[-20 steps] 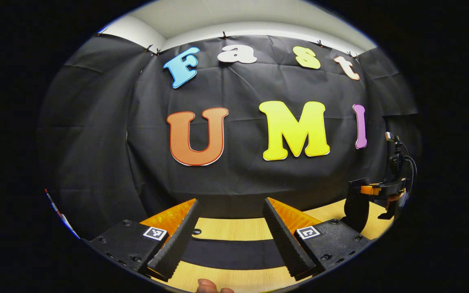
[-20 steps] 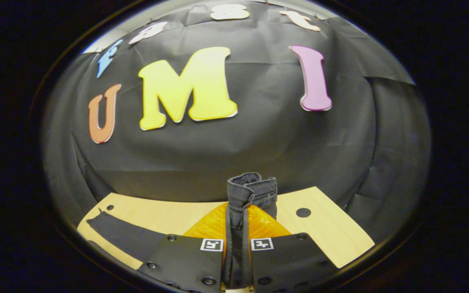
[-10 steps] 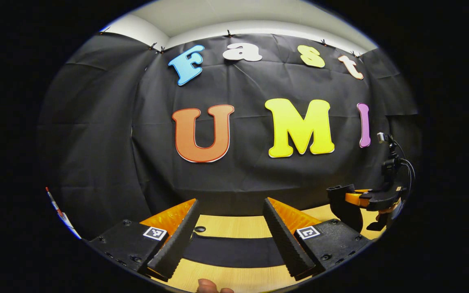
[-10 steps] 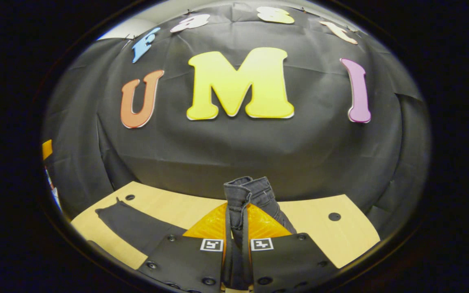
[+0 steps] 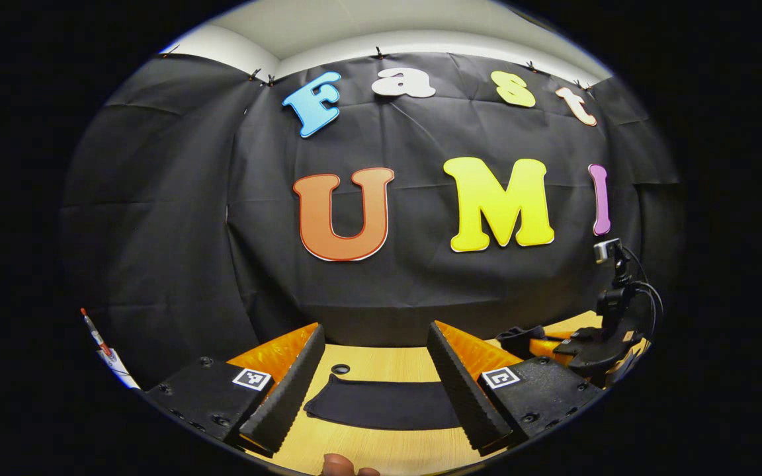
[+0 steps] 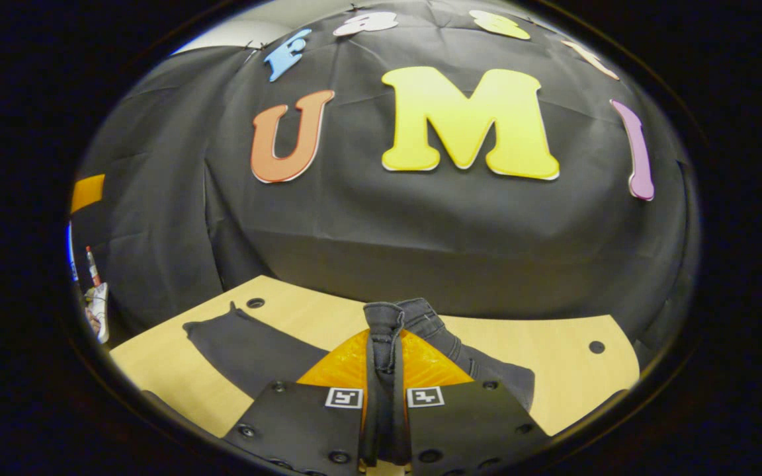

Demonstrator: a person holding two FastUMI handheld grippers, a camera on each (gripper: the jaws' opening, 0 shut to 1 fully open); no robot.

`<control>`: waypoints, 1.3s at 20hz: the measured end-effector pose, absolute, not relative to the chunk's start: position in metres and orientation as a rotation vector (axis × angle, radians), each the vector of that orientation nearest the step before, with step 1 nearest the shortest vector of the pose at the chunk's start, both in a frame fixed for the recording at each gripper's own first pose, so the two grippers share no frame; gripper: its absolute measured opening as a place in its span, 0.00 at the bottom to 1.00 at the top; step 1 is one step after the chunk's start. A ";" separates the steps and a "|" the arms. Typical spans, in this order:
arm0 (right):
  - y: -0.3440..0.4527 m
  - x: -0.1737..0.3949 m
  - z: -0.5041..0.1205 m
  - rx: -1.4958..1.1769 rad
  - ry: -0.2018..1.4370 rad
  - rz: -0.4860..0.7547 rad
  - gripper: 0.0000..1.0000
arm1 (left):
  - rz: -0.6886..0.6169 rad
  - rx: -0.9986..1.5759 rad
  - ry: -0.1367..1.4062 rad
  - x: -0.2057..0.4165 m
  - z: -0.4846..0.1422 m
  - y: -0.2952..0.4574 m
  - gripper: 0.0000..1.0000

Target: Grasp the waist and the cuffs of the jeans and fold them to make the two legs overlap; first hold the waist and fold one-third of the jeans toward the cuffs, then hold the cuffs and fold the remaining one-third in the same direction to finish folding.

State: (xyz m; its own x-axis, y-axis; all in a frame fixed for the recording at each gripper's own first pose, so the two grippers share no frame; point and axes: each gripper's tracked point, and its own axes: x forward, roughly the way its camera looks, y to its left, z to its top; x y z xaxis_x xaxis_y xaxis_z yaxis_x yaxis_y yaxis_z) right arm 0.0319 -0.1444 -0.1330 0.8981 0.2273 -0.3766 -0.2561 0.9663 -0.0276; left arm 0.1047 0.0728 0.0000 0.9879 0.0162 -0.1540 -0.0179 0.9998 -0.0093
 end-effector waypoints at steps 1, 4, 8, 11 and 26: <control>-0.140 0.029 -0.137 -0.079 0.392 0.264 0.05 | 0.017 -0.011 0.155 0.105 -0.002 0.074 0.99; -0.129 0.023 -0.148 -0.092 0.428 0.308 0.06 | 0.022 -0.018 0.162 0.102 -0.004 0.076 0.99; -0.116 0.012 -0.178 -0.118 0.506 0.349 0.10 | 0.019 -0.030 0.174 0.100 -0.008 0.075 0.99; -0.093 0.003 -0.216 -0.136 0.552 0.377 0.05 | 0.012 -0.027 0.173 0.098 -0.008 0.075 0.99; -0.065 -0.023 -0.258 -0.179 0.653 0.470 0.77 | 0.031 -0.042 0.164 0.091 -0.004 0.093 0.99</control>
